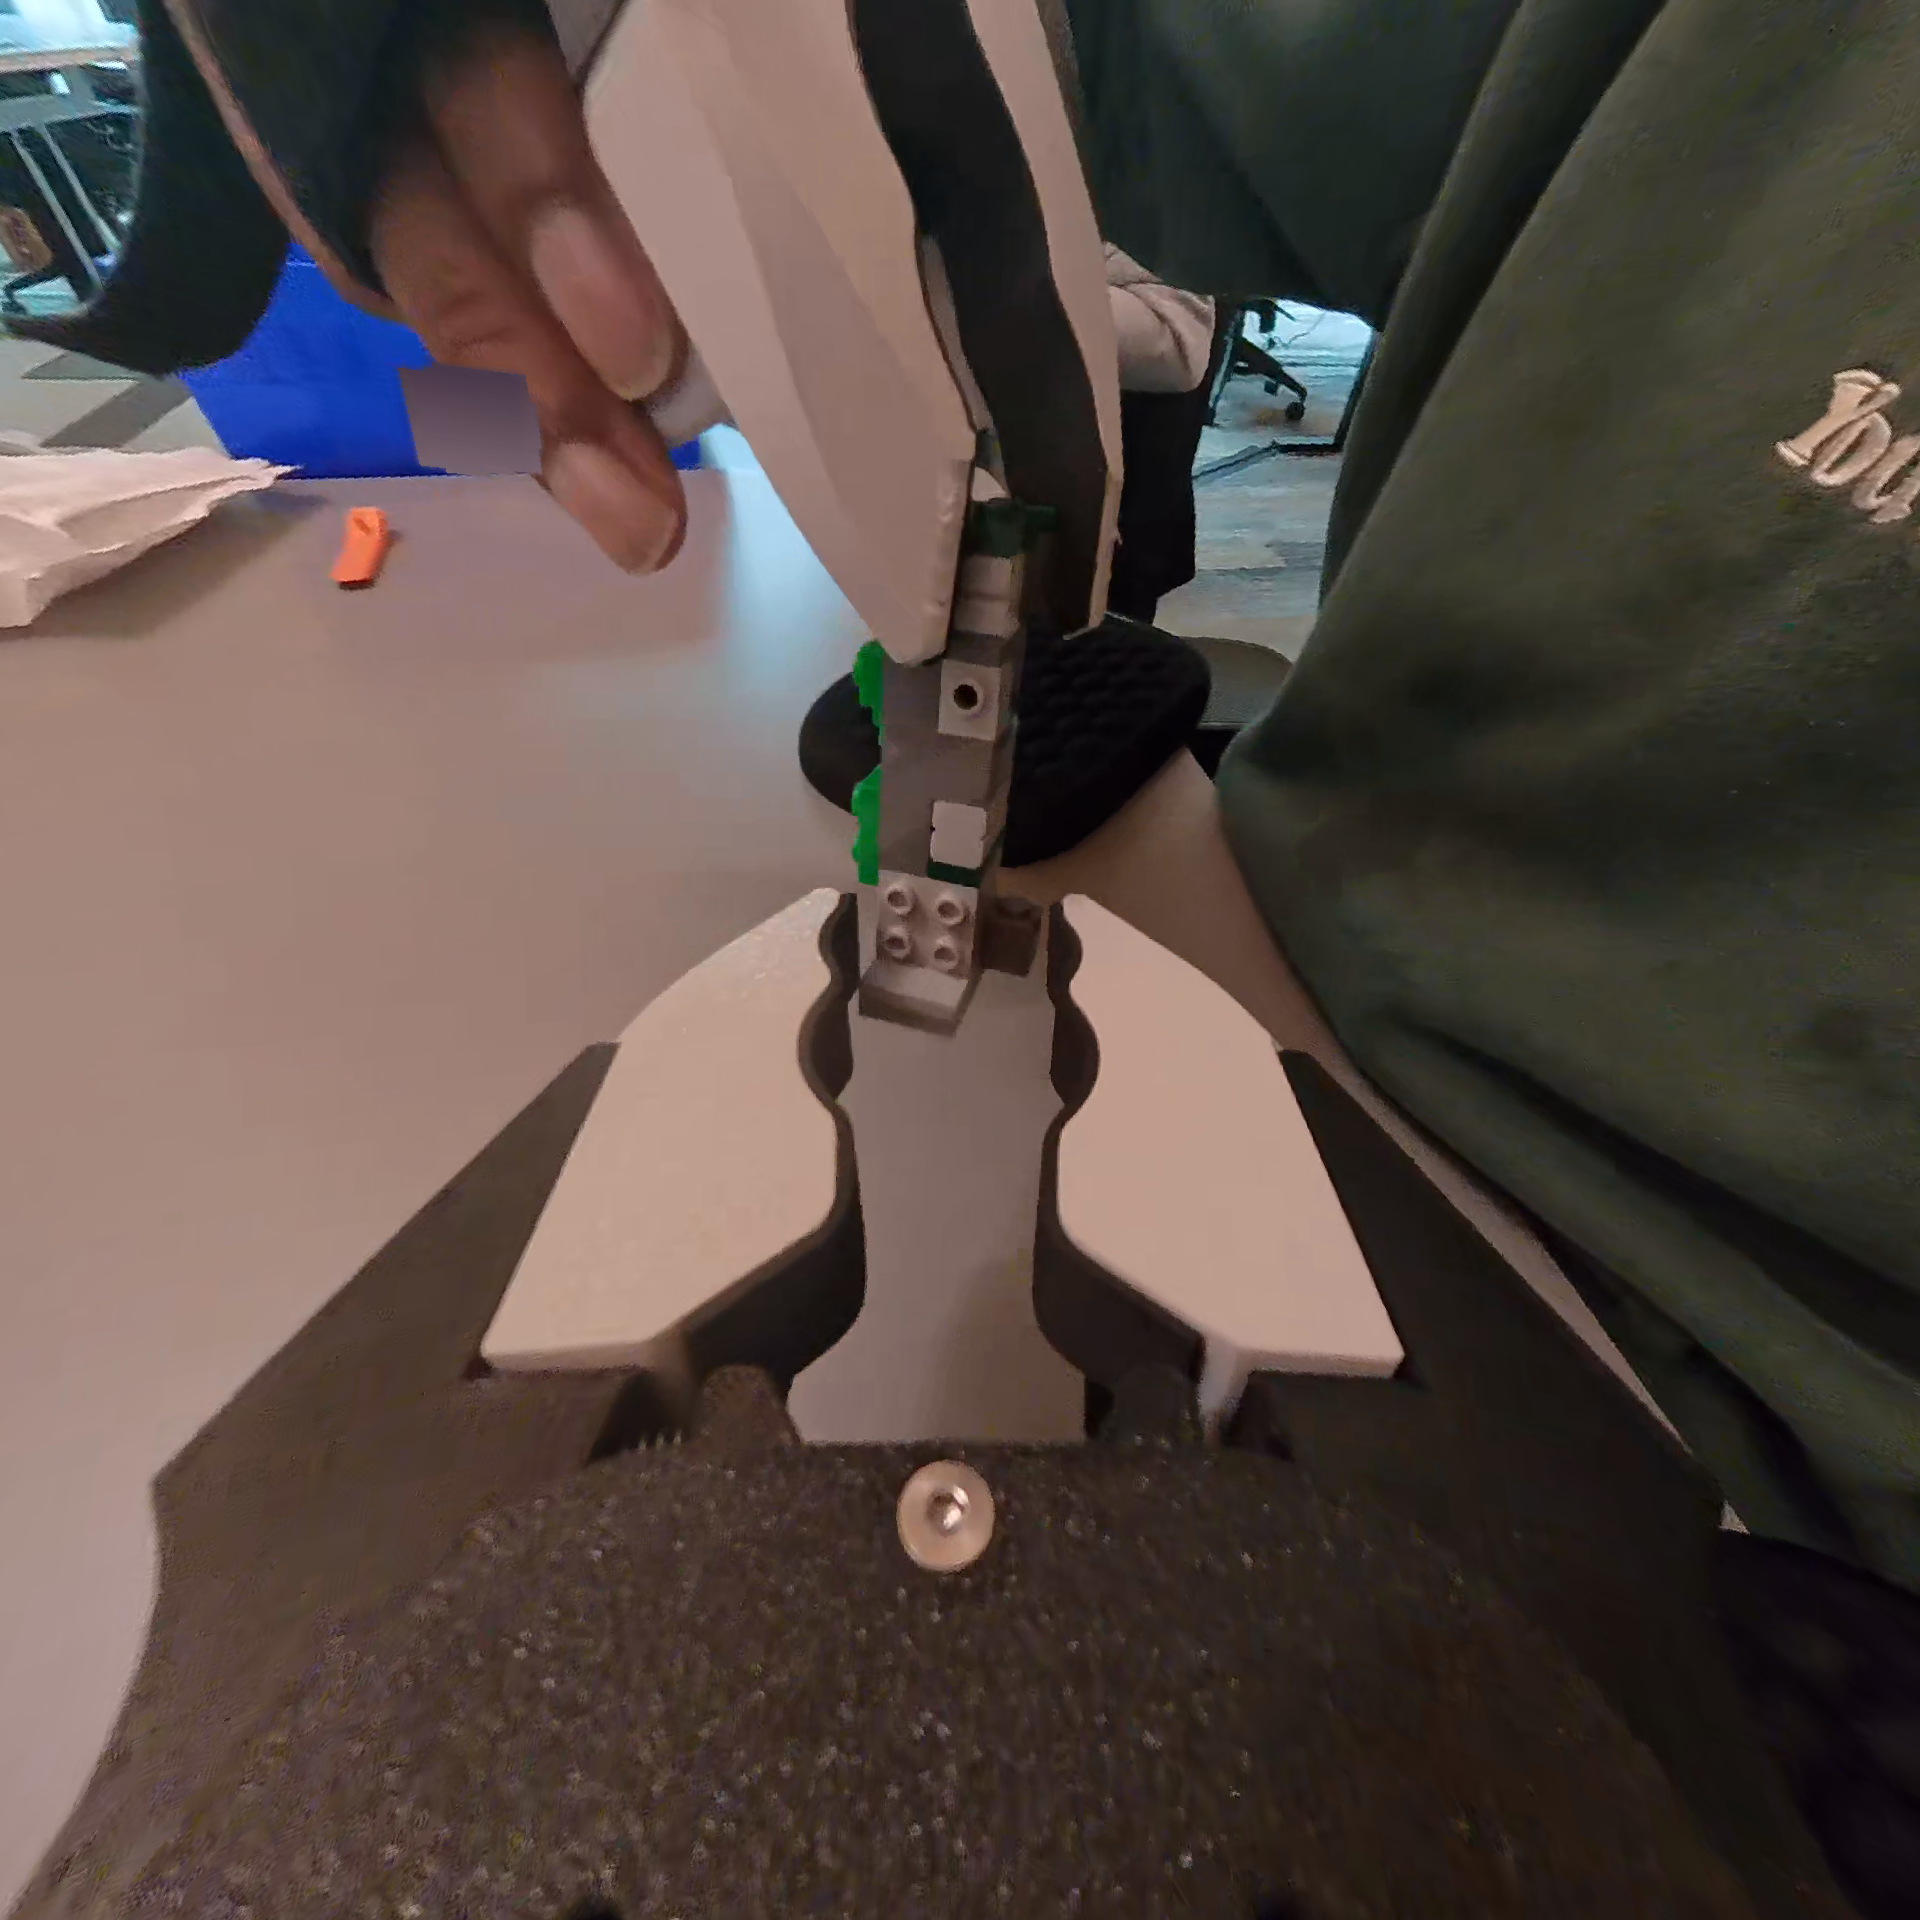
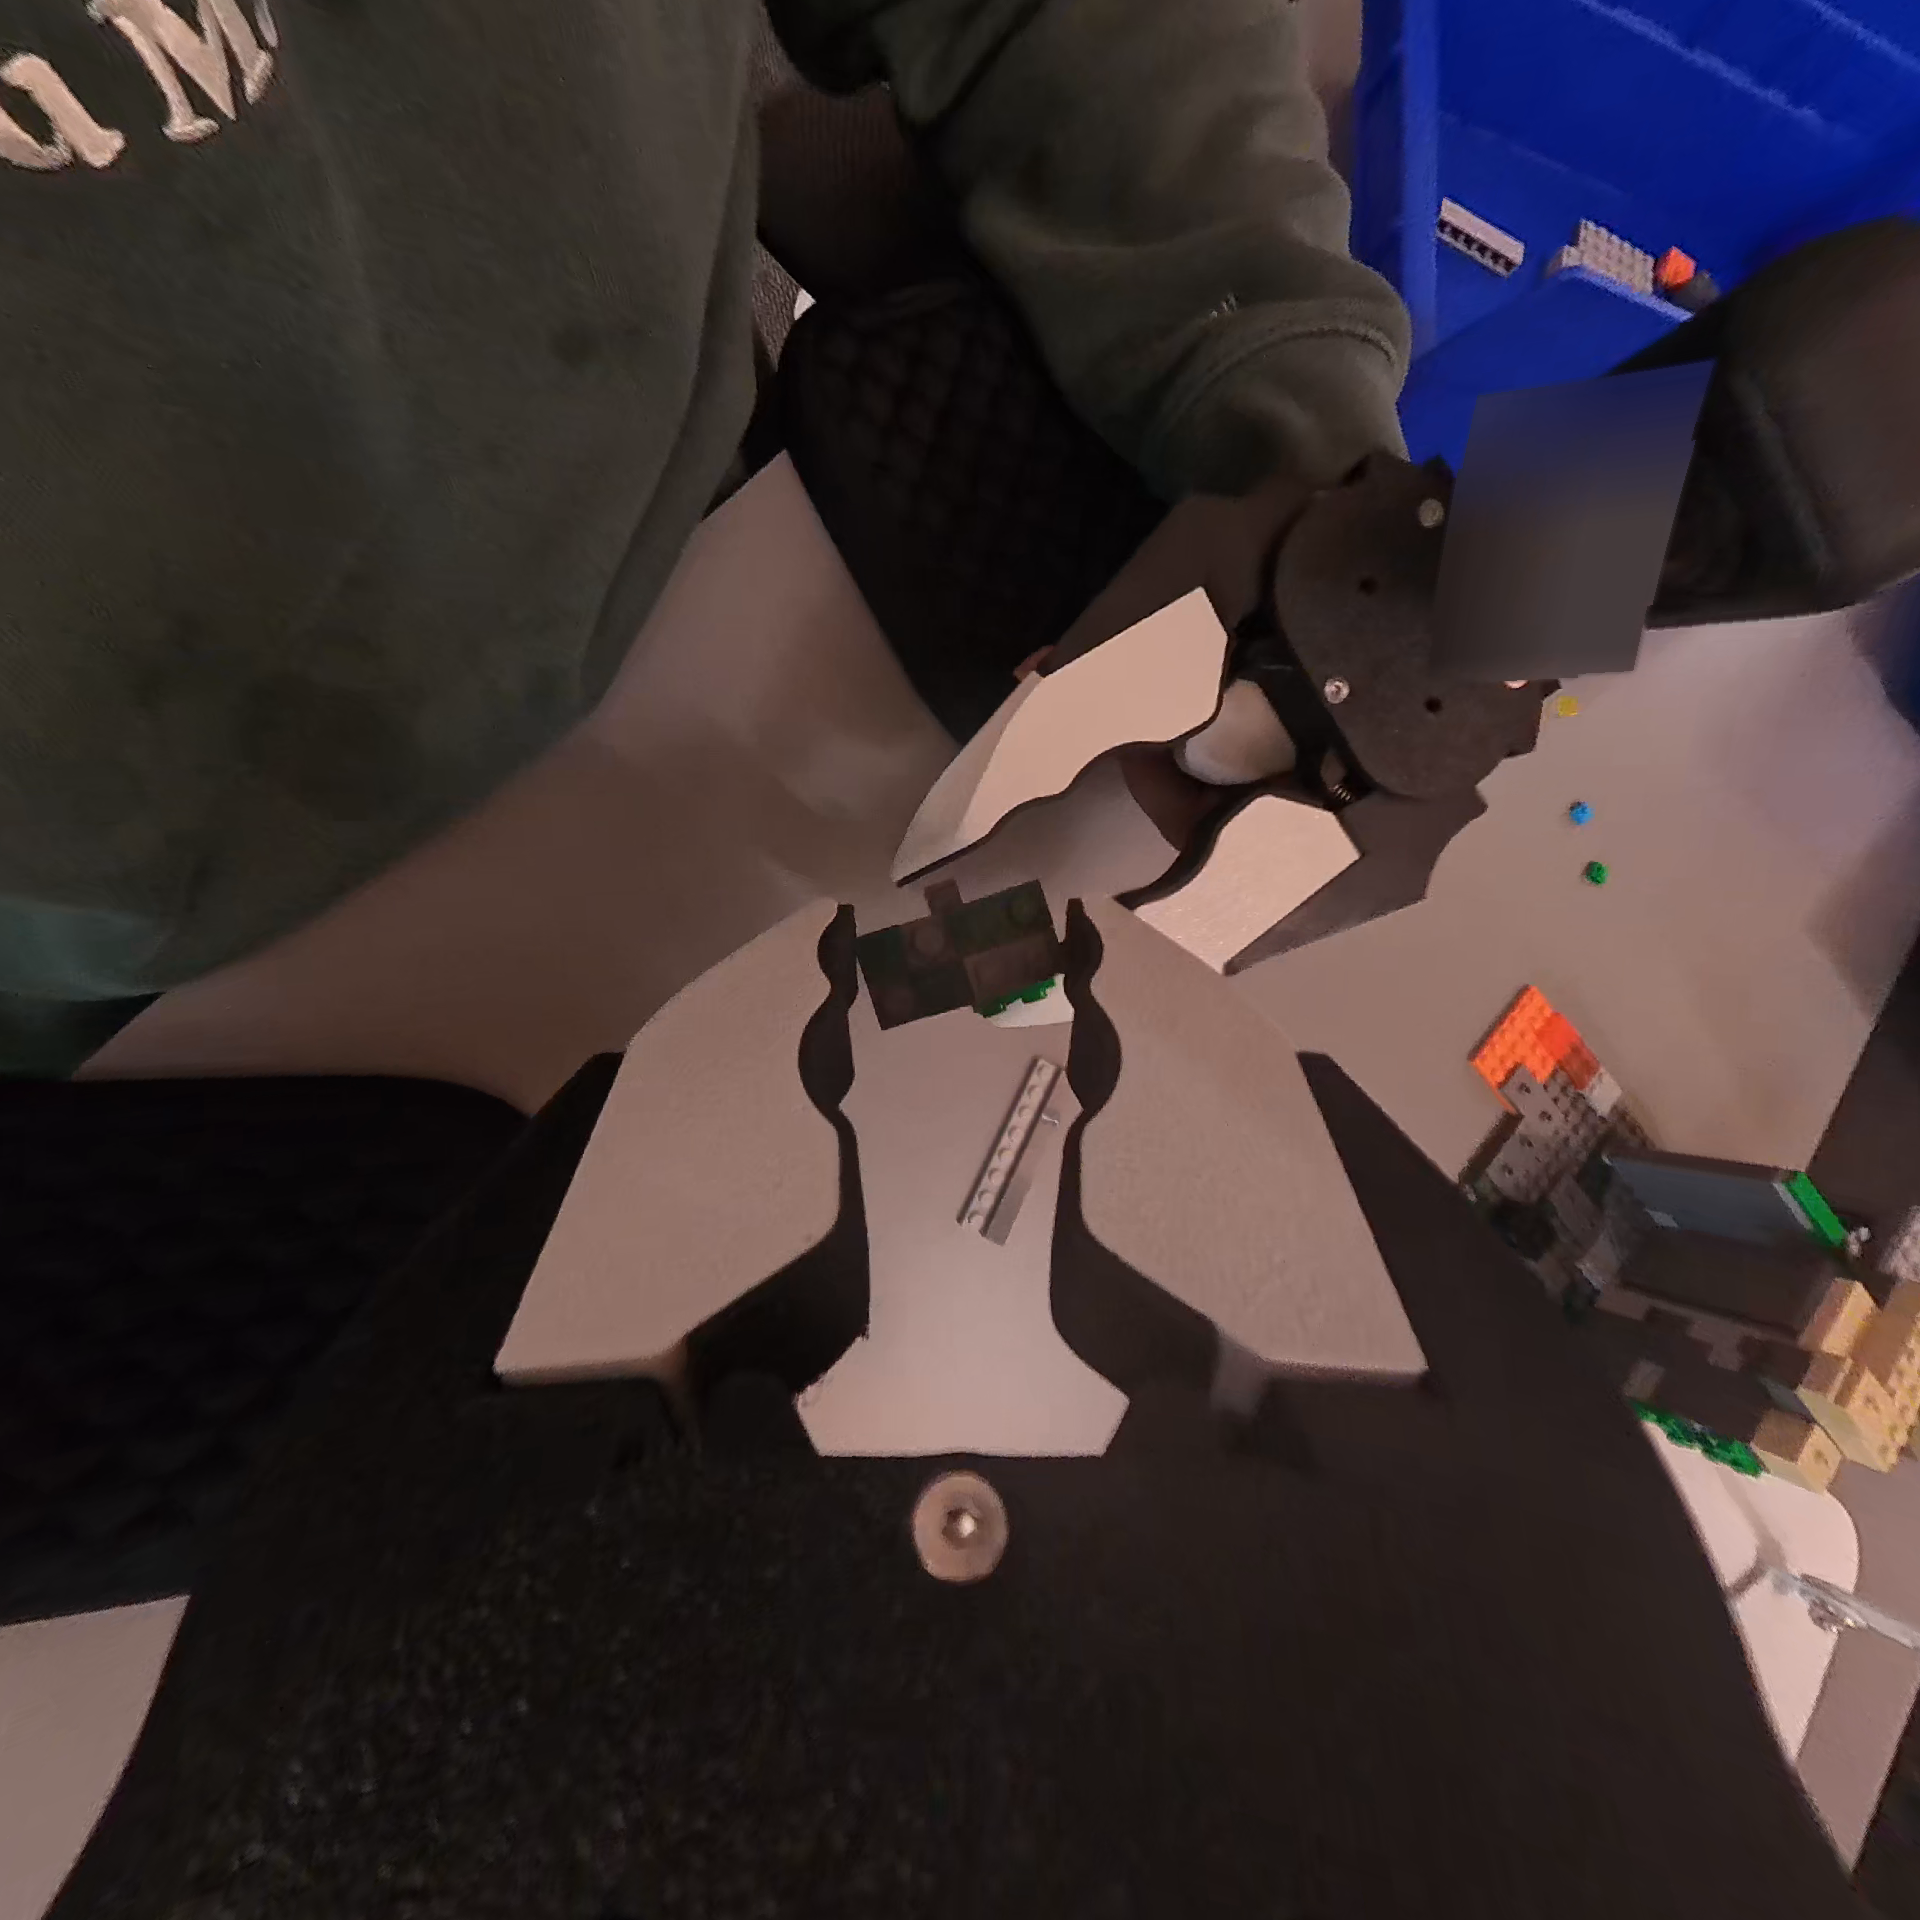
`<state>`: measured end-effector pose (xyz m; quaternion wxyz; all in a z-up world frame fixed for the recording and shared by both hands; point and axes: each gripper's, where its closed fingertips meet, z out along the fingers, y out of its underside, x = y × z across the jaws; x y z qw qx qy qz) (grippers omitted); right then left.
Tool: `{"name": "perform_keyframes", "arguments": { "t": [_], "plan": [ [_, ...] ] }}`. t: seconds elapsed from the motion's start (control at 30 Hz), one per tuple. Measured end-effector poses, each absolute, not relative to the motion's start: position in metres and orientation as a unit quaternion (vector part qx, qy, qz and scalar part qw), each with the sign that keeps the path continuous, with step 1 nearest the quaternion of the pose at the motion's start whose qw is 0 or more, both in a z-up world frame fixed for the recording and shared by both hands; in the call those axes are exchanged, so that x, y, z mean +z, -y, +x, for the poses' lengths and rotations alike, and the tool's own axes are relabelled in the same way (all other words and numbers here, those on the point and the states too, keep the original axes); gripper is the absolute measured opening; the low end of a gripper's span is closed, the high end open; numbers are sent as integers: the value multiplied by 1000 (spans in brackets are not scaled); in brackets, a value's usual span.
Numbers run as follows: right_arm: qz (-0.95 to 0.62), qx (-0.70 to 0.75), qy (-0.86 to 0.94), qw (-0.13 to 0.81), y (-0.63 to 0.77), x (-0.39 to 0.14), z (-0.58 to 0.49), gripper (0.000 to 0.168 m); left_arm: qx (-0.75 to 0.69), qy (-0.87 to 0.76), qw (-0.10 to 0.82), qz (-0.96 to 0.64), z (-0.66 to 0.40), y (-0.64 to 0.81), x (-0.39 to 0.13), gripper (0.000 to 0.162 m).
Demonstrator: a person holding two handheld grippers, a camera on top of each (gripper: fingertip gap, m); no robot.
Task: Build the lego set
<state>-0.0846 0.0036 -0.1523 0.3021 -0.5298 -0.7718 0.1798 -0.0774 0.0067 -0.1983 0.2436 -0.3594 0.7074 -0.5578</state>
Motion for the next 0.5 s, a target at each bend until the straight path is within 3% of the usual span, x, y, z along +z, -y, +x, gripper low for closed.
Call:
{"name": "perform_keyframes", "arguments": {
  "t": [0.33,0.5],
  "plan": [
    [-587,175,727,311,-18,-150,-79,39,-550,-691,275,-381,-71,-16,-197,30],
    [-671,171,633,346,-41,-149,-68,54,-491,-670,349,-435,-60,-48,-198,30]
  ]
}}
